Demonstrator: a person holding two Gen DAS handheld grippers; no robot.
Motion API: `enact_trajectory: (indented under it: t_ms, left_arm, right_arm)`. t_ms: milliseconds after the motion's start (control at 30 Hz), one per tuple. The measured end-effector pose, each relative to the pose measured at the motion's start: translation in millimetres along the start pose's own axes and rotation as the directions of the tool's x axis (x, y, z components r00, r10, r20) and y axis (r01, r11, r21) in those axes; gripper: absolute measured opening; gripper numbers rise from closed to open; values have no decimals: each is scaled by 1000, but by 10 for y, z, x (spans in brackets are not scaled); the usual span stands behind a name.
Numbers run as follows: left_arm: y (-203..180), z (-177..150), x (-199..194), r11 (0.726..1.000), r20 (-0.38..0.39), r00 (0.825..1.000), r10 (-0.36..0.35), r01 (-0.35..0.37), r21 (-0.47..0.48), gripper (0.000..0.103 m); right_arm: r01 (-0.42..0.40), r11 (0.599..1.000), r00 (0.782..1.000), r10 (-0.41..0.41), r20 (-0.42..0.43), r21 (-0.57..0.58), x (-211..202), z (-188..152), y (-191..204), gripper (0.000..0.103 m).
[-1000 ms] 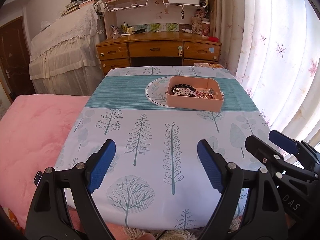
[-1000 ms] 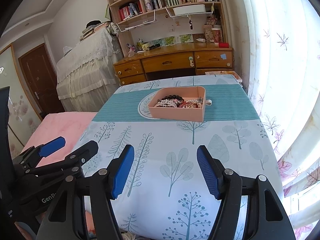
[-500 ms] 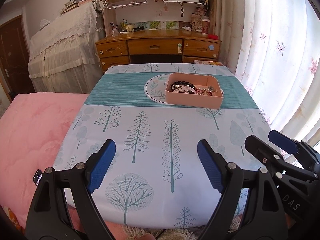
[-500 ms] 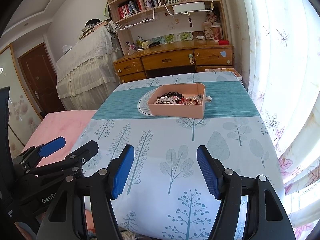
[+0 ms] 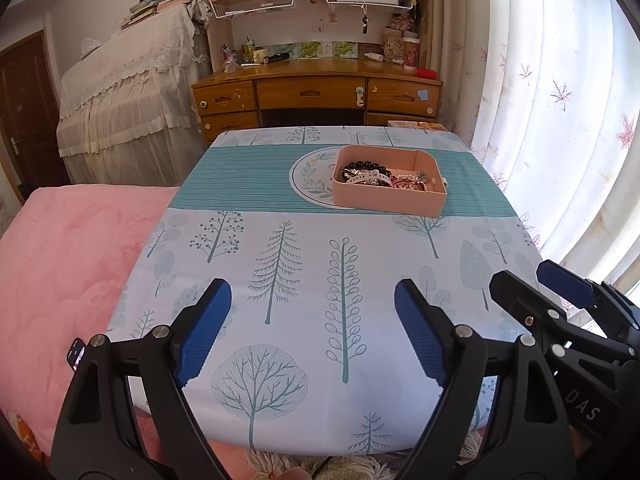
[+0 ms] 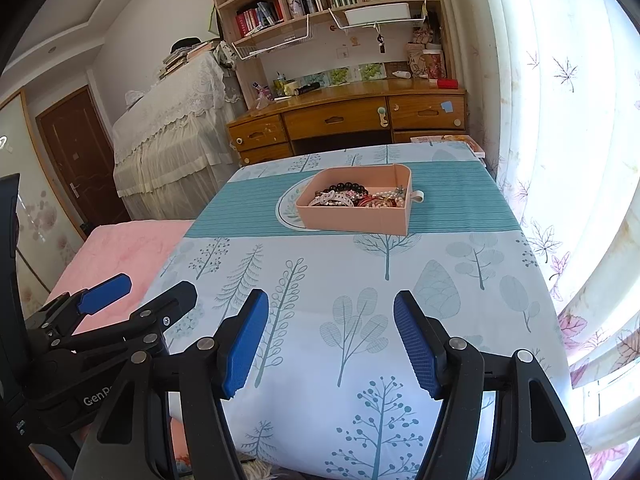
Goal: Organize jewelry
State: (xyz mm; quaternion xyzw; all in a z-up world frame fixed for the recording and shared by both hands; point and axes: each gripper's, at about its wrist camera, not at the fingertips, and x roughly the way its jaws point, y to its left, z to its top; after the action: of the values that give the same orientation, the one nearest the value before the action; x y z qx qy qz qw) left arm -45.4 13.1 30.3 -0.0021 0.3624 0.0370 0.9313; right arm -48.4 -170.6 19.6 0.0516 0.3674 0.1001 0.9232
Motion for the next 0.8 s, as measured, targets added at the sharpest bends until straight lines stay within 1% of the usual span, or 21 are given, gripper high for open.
enact_trajectory:
  t_ms: [800]
  left_arm:
    - [13,-45,21,1000,-6,1000,1,-1,1,82]
  right_arm:
    - [-1,1000,1000,2,-7,2,21,-38,14,66]
